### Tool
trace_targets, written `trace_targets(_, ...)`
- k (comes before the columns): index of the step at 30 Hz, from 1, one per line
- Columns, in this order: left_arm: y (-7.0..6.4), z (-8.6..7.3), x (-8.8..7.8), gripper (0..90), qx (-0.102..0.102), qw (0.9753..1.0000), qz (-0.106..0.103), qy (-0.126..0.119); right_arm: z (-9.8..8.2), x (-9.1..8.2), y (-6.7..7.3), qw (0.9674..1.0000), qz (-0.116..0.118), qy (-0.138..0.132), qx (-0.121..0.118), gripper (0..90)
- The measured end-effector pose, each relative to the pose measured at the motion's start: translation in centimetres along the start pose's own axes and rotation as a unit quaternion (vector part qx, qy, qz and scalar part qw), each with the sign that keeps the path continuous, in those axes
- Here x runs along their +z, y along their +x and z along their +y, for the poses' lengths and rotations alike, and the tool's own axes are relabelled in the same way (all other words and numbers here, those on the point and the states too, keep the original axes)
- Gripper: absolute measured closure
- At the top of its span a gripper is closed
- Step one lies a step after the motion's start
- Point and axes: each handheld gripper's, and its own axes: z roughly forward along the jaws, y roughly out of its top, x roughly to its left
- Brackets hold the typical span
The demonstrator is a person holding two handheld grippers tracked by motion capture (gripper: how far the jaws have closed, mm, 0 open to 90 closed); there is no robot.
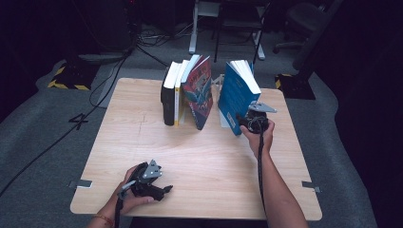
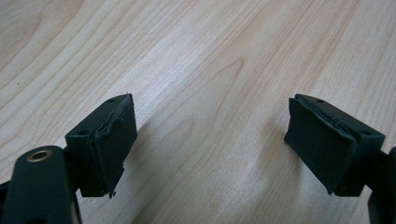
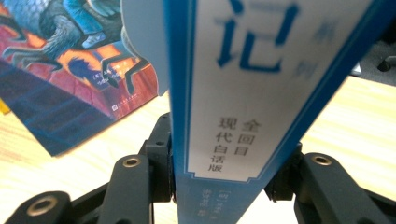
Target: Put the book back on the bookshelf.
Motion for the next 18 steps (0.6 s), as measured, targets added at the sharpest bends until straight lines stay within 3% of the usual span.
trace_targets(18, 0.0, 0.0, 0.0, 16.4, 0.0, 1.0, 0.0, 0.0, 0.8, -3.0, -0.2, 0.999, 0.011, 0.001, -0.044, 47.2)
